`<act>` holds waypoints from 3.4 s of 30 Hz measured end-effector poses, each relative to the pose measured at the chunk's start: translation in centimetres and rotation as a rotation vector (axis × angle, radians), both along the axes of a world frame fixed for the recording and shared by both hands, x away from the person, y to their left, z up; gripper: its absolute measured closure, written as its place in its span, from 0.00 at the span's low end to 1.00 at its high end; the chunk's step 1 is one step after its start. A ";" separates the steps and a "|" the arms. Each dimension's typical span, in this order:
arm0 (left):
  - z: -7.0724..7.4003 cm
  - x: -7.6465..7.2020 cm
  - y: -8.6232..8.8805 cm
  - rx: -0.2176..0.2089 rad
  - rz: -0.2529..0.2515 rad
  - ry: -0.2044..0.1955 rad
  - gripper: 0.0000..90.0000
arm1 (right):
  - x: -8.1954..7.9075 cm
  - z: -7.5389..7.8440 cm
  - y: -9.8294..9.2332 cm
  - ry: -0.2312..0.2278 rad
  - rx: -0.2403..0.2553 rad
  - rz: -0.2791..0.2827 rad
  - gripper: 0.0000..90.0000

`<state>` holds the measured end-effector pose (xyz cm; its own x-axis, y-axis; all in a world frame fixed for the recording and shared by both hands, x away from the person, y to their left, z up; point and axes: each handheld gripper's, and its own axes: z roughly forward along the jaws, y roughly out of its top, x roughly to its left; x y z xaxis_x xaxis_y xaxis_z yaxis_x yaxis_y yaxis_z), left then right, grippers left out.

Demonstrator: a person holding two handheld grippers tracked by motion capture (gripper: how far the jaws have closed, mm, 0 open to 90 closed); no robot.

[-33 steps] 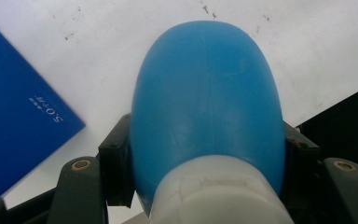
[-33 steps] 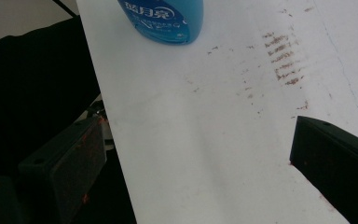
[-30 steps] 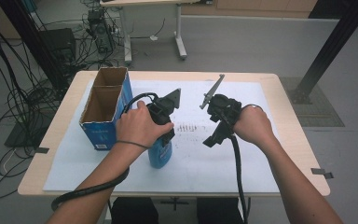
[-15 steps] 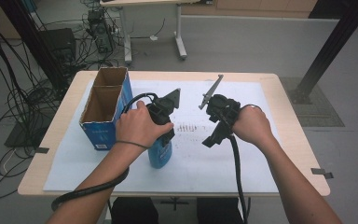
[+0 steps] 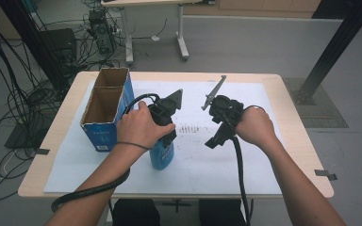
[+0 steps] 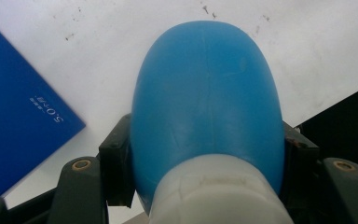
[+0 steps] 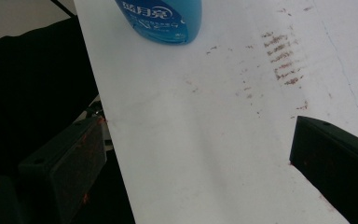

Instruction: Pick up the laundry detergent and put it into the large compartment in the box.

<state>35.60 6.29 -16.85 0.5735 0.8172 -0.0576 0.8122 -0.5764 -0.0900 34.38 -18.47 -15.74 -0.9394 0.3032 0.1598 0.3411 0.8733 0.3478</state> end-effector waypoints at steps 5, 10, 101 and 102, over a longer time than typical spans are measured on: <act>0.2 0.0 0.1 -0.002 -0.005 0.004 0.42 | -0.1 0.0 -0.1 -0.007 0.002 0.008 0.04; 1.1 -0.1 0.3 -0.013 -0.004 -0.002 0.42 | -0.2 0.1 0.0 -0.011 0.000 0.003 0.04; 20.1 3.5 2.6 -0.043 0.079 -0.064 0.42 | -0.7 1.1 -0.7 -0.060 0.026 0.000 0.04; 20.2 3.5 2.9 -0.047 0.088 -0.070 0.42 | -0.7 1.1 -0.7 -0.060 0.027 -0.001 0.04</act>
<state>39.13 9.18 3.32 0.5032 0.8621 -0.0588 0.8634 -0.5044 -0.0059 33.69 -19.21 -14.68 -0.9473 0.3003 0.1115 0.3196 0.8631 0.3909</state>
